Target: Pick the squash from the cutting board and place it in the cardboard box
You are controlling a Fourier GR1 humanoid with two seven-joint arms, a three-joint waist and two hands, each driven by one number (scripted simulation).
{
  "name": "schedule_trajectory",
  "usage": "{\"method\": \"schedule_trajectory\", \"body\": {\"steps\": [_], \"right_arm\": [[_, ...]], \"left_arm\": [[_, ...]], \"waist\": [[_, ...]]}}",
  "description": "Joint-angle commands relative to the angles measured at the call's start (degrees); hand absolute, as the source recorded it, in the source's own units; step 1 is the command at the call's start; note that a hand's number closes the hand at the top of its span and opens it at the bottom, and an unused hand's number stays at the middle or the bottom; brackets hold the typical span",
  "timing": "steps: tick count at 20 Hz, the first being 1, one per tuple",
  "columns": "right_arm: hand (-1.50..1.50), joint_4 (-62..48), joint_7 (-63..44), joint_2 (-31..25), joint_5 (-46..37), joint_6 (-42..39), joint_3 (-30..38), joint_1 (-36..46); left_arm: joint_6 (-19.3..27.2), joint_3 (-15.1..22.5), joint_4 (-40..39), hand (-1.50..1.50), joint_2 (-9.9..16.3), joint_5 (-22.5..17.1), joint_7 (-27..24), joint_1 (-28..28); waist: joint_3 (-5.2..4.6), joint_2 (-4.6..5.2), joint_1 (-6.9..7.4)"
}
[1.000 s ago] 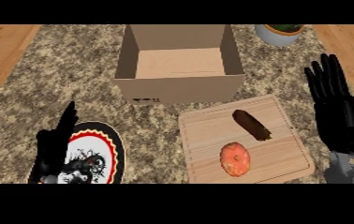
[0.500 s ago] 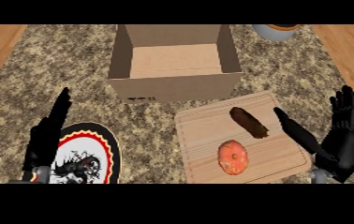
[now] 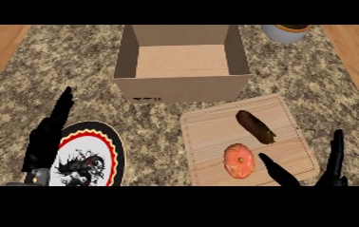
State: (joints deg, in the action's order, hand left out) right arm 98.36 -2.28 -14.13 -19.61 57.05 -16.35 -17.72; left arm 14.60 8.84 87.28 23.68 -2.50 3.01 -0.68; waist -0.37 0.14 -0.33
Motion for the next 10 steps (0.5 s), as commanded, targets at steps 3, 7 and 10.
{"method": "schedule_trajectory", "body": {"steps": [3,7,10], "right_arm": [[-1.5,3.1,-14.3,-9.6,-9.7,-11.2,-4.7,-10.0],[-1.5,5.5,-27.5,-13.2,-12.7,-22.0,-7.3,-10.0],[-1.5,11.5,-38.4,-14.4,-15.9,-29.9,-10.3,-8.5]], "left_arm": [[0.2,-0.1,-0.1,0.0,0.2,0.7,1.3,1.4],[-0.7,0.8,0.8,0.0,0.3,0.9,1.4,1.3],[-0.2,0.5,0.1,0.0,0.1,1.2,3.4,3.5]], "waist": [[-0.32,0.35,0.05],[-0.32,0.64,1.96],[-0.19,0.58,1.77]]}}
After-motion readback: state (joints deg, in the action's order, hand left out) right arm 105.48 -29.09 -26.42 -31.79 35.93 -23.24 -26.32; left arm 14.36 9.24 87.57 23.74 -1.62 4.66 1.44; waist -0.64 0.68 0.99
